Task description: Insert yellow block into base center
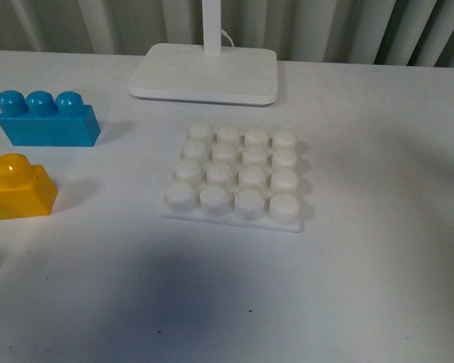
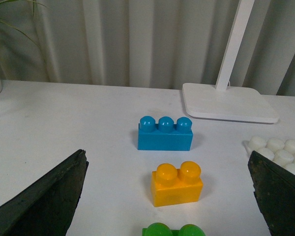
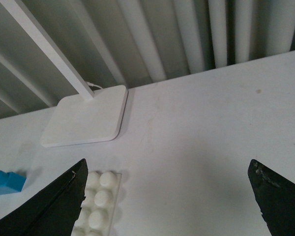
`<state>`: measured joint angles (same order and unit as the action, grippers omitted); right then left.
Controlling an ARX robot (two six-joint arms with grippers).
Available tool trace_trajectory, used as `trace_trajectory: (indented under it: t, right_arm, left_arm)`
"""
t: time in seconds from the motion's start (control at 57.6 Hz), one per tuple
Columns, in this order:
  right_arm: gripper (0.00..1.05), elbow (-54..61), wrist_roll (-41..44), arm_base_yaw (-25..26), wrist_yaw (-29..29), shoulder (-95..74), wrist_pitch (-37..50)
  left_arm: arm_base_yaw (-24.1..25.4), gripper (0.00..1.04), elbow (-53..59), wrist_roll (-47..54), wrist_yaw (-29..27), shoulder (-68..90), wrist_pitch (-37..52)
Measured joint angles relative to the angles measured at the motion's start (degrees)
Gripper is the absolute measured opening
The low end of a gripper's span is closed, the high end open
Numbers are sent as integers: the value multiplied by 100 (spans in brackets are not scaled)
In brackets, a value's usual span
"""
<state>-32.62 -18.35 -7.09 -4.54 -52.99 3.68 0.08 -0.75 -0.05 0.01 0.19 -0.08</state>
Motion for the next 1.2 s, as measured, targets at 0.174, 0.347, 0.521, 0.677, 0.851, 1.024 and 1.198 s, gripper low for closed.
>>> trace_trajectory:
  t: [0.174,0.347,0.521,0.677,0.851,1.024,1.198]
  right_arm:
    - [96,684,44,800,-649,1399,-330]
    - [96,1200,-118,1545,-796,2417,-330]
    - [85,1486,448,1508,-376,2594,313]
    - [42,2203,1659,763,413,3154,695]
    - [7,2551,1777,730,450,3493,697]
    - [1,2774,1812,730,450,3790,643]
    - [1,2911,1812,730,452,4041,540]
  left_arm:
    - [0,98,0,-2,0,0,0]
    - [0,98,0,0,0,0,0]
    - [0,98,0,-2,0,0,0]
    - [0,98,0,0,0,0,0]
    - [0,98,0,-2,-2,0,0]
    - [0,98,0,0,-2,0,0]
    - [0,98,0,0,-2,0,0]
